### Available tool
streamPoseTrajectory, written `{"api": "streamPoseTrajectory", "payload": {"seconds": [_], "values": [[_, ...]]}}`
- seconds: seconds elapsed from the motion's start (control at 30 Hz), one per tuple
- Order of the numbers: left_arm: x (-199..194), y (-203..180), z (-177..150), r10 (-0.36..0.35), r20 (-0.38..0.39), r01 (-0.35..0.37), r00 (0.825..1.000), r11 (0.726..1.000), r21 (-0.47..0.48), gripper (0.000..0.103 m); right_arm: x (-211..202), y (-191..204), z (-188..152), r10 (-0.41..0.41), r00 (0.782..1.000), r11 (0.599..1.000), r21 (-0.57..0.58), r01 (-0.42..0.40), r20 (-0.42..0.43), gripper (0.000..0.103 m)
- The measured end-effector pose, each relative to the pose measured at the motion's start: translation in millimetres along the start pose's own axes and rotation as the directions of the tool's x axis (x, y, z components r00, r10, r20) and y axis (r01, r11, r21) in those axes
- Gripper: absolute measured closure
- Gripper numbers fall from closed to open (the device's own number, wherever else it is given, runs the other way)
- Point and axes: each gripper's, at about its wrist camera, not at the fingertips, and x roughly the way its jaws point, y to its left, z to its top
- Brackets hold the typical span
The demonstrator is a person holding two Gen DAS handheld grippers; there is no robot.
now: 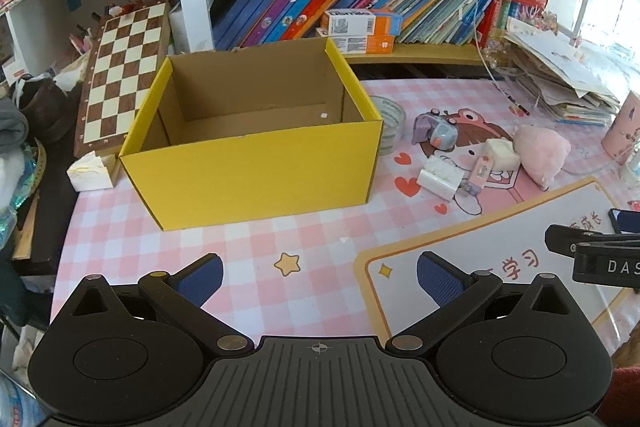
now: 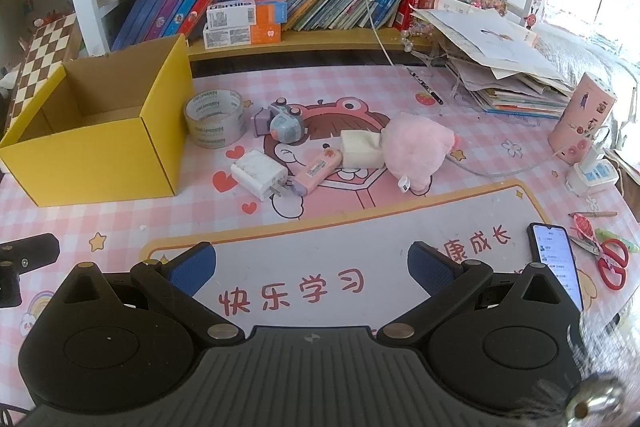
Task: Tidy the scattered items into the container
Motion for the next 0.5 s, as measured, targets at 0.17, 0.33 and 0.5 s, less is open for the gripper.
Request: {"api": "streamPoseTrajectory", "payload": {"seconds": [0.17, 0.33, 0.5], "values": [[1.0, 1.3, -0.4, 0.002, -0.006, -0.002, 1.000, 1.000, 0.002, 0.000, 1.9, 3.2, 0.3, 0.003, 1.000, 1.000, -0.004, -0.003, -0.006, 0.000], [1.9, 2.3, 0.0, 0.004, -0.009, -0.004, 1.000, 1.000, 0.008, 0.000, 3.7, 5.8, 0.5, 0.007, 1.000, 1.000, -0.007, -0.007, -0.010, 0.000], [3.5, 3.6, 1.0, 0.002, -0.013, -0.002, 1.000, 1.000, 0.007, 0.000, 4.8, 7.6, 1.3, 0.007, 1.000, 1.000, -0.014, -0.007, -0.015, 0.000]]}}
